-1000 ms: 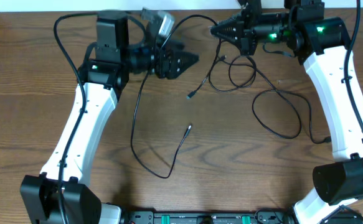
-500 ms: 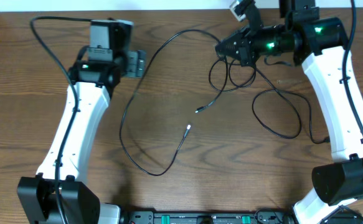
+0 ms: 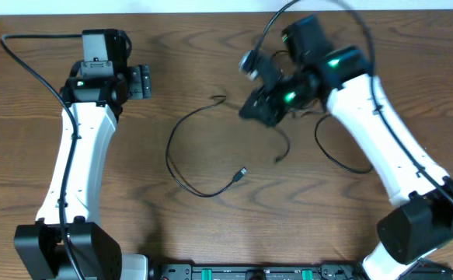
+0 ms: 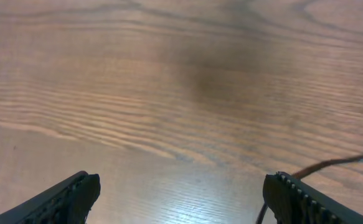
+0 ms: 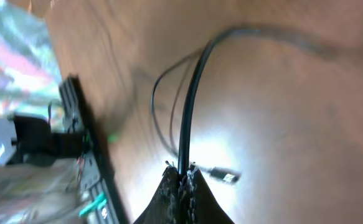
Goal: Untangle cables
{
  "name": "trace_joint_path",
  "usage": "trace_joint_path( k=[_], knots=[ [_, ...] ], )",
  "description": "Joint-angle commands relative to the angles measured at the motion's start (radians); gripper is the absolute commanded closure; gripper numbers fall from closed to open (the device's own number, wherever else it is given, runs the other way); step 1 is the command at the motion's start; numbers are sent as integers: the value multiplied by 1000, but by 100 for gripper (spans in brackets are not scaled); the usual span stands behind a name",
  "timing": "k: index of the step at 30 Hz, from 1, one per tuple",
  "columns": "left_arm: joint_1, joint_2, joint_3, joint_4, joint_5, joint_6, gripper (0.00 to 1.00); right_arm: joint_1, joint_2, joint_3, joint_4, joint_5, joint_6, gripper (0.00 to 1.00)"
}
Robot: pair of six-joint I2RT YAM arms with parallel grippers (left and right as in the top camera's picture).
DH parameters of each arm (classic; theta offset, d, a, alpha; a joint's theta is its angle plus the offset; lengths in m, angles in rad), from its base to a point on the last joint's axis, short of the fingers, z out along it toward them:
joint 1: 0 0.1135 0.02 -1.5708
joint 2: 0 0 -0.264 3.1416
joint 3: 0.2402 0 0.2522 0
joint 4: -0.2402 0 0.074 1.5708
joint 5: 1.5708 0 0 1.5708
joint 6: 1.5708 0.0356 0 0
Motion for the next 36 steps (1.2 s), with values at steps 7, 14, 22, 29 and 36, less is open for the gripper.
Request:
trace_joint_path(
  k=[7, 14, 22, 29, 36],
  knots=[
    [20, -14, -3, -4, 7, -30, 11, 149, 7, -209, 211, 13, 64, 98],
    [66, -14, -3, -5, 8, -115, 11, 291, 7, -385, 524, 152, 192, 95],
    [116, -14, -3, -4, 86, -117, 11, 394, 94, -459, 775, 347, 331, 99],
    [116, -14, -5, -4, 86, -117, 11, 421, 250, -459, 875, 380, 373, 99],
    [116, -14, -5, -4, 86, -114, 11, 410, 266, -459, 930, 376, 403, 98]
  ],
)
